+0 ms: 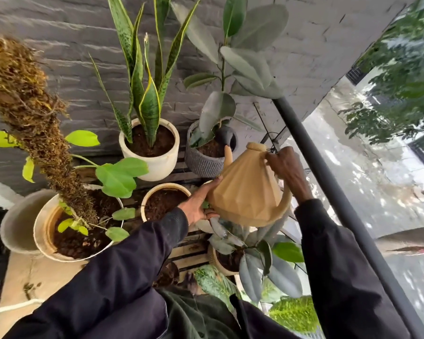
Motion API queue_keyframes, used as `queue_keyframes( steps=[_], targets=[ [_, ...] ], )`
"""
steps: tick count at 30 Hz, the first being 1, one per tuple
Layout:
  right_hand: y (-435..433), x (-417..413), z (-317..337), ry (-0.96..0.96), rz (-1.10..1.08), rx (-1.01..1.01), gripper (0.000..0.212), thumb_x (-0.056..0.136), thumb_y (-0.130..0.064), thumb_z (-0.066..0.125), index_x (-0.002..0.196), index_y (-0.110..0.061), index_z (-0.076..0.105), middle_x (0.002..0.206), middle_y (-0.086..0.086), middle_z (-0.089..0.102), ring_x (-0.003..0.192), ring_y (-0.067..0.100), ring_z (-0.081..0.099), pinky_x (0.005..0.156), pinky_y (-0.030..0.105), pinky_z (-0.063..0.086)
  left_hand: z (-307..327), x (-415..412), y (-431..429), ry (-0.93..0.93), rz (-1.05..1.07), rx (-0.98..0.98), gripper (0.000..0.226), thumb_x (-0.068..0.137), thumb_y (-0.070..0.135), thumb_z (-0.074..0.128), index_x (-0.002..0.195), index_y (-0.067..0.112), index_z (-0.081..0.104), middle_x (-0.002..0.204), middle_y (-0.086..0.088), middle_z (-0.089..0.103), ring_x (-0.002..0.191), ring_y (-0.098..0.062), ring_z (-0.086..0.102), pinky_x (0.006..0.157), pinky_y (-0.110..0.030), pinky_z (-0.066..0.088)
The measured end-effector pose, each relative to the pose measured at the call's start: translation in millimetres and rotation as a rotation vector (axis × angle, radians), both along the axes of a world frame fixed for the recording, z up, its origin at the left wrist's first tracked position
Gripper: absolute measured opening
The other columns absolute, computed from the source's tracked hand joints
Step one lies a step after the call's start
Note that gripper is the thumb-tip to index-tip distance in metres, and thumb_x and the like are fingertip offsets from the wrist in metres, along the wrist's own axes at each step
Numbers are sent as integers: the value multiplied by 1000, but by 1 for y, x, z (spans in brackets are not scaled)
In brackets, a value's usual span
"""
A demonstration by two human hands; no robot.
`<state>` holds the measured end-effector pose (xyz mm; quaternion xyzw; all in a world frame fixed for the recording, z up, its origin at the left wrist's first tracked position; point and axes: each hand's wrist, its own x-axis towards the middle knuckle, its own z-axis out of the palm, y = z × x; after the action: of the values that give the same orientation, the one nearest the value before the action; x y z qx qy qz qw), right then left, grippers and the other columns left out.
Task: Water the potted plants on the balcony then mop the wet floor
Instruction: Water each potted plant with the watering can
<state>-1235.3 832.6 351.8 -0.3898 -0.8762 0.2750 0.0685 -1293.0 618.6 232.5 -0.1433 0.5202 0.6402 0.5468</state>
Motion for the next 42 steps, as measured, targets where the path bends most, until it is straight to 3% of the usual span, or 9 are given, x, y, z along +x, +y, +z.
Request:
queue_keyframes(
  steps=[5,9,14,18,21,30,36,39,42],
  targets=[
    [24,-38,8,-61,77,11,39,89,-22,63,91,17,67,86,30,75,64,29,61,60,49,53,1,-11,22,-35,62,-10,77,69,67,79,126,21,57,128,-11,57,112,-37,59,93,-51,56],
    [38,-58,10,-134,172,27,30,89,-25,60,76,3,58,70,13,63,65,30,58,58,39,43,2,-16,34,-53,113,-14,81,67,66,81,131,24,54,131,-12,56,113,-38,58,89,-52,58],
    [48,-75,17,-144,168,-2,25,94,-16,63,93,9,64,94,24,73,79,34,67,65,38,47,7,-19,45,-74,142,7,70,68,62,81,121,23,56,127,-15,57,114,-38,57,83,-53,59],
    [57,-83,17,-148,182,-43,26,95,-17,63,93,10,65,100,26,76,70,31,59,65,40,46,8,-20,51,-60,121,15,58,71,62,79,110,25,58,125,-17,57,114,-38,58,78,-50,60],
    [59,-87,19,-218,197,-9,28,96,-21,62,95,6,72,97,19,78,60,24,56,56,31,44,7,-21,53,-49,109,-7,58,71,65,78,109,26,58,123,-19,58,112,-37,58,75,-49,61],
    [65,-96,28,-255,205,-11,24,94,-15,62,91,5,74,69,8,63,56,21,52,55,30,41,16,-16,63,-44,121,0,51,75,65,76,105,28,60,122,-16,59,115,-35,57,80,-49,60],
    [69,-100,30,-272,221,-3,23,95,-16,62,81,0,69,68,8,62,54,22,55,59,32,45,18,-17,66,-53,136,13,46,78,62,74,103,26,58,118,-16,57,114,-34,56,91,-56,56],
    [71,-103,29,-276,228,5,26,95,-16,62,73,-4,64,70,10,63,56,22,55,62,33,46,19,-18,68,-56,134,8,48,77,62,75,104,25,59,118,-17,57,113,-35,56,90,-54,57],
    [72,-104,30,-300,220,6,22,97,-15,61,80,-1,66,63,6,60,52,20,54,53,30,43,18,-18,70,-54,131,-1,54,74,63,76,108,24,59,120,-17,57,112,-35,57,83,-51,59]
  ],
)
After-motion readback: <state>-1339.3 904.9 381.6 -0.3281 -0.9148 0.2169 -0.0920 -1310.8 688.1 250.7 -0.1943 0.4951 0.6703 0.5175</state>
